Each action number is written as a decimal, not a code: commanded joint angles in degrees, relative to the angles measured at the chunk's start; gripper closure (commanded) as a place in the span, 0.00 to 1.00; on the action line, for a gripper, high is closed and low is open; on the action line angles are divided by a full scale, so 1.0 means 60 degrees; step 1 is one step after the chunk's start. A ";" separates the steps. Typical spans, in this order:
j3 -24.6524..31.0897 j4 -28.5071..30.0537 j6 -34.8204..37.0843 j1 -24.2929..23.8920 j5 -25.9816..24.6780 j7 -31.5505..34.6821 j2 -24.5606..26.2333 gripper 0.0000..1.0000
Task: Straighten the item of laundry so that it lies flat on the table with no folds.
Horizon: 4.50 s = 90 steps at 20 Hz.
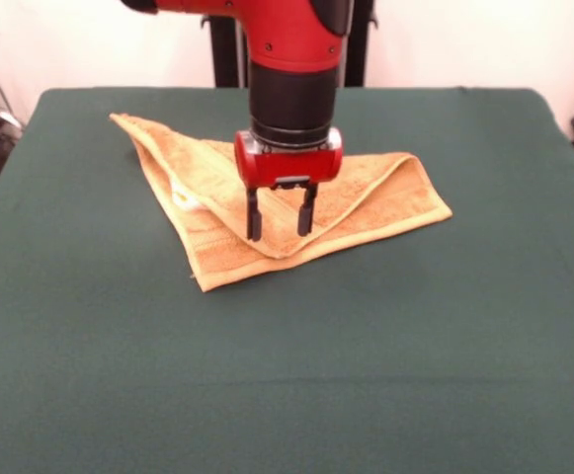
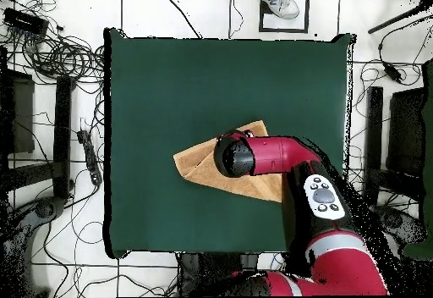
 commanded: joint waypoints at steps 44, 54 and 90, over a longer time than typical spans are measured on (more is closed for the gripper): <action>-0.1240 0.0712 0.2231 0.1680 0.1482 0.2538 0.0205 1.00; -0.2073 0.0849 0.2418 0.2098 0.2262 0.2625 0.0752 1.00; -0.1787 0.3208 0.2749 0.1857 0.3311 0.1770 -0.0591 1.00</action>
